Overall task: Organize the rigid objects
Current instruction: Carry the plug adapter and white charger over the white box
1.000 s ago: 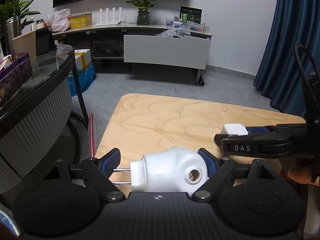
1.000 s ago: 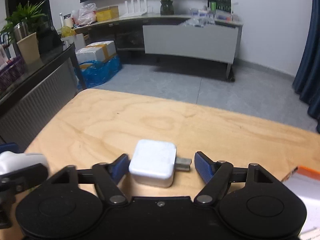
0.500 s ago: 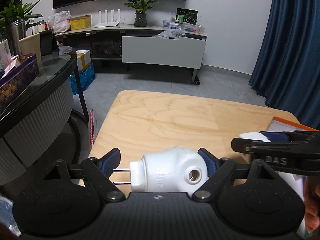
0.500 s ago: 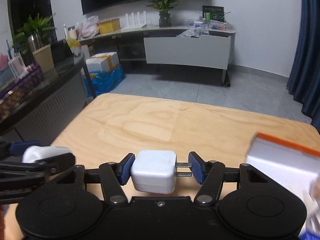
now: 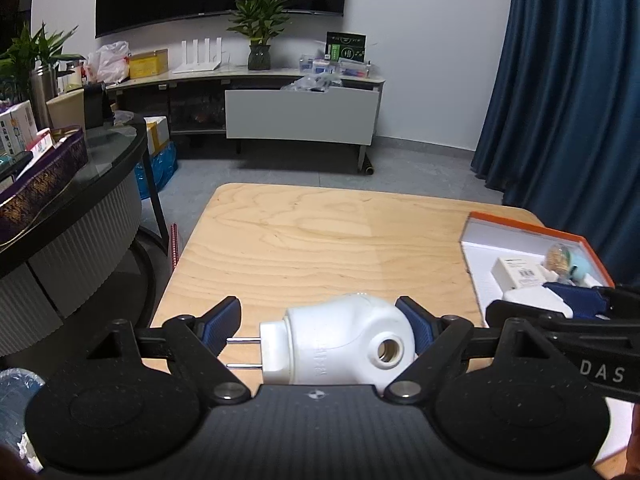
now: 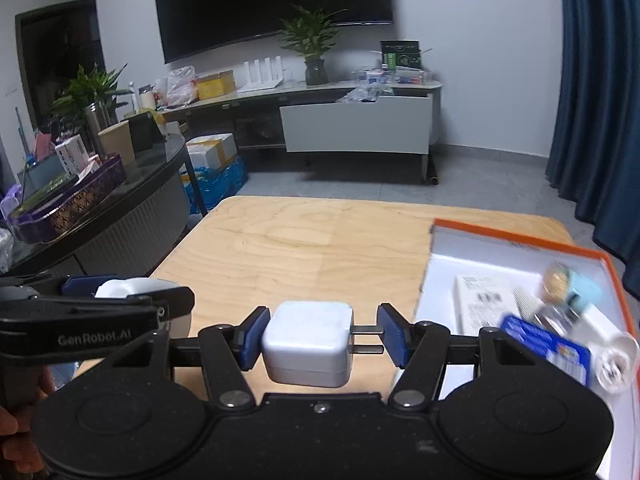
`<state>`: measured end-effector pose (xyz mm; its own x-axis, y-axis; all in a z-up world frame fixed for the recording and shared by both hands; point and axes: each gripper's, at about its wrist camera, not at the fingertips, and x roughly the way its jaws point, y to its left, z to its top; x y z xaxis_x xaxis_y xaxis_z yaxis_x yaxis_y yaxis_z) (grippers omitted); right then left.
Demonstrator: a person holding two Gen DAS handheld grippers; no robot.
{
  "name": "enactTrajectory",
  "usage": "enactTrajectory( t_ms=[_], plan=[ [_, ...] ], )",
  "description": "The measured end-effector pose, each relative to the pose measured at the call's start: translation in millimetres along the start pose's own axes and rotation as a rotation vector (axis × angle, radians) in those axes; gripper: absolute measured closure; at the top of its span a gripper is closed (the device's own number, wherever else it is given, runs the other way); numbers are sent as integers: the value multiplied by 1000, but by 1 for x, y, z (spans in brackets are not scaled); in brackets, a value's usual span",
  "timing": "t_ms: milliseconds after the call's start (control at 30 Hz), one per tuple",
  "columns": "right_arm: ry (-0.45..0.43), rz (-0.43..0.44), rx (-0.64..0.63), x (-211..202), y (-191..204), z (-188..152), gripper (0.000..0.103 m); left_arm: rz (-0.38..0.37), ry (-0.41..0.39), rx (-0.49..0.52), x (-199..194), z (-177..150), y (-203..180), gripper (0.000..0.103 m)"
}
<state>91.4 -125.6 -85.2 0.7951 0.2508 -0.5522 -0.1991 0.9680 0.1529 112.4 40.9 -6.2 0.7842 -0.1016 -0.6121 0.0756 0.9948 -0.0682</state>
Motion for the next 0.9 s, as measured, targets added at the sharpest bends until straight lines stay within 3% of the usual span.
enactTrajectory(
  t_ms=[367, 900],
  plan=[
    [-33, -15, 8, -43, -6, -24, 32, -38, -10, 7, -25, -15, -14, 17],
    [-68, -55, 50, -74, -25, -42, 32, -79, -20, 43, -40, -26, -33, 17]
  ],
)
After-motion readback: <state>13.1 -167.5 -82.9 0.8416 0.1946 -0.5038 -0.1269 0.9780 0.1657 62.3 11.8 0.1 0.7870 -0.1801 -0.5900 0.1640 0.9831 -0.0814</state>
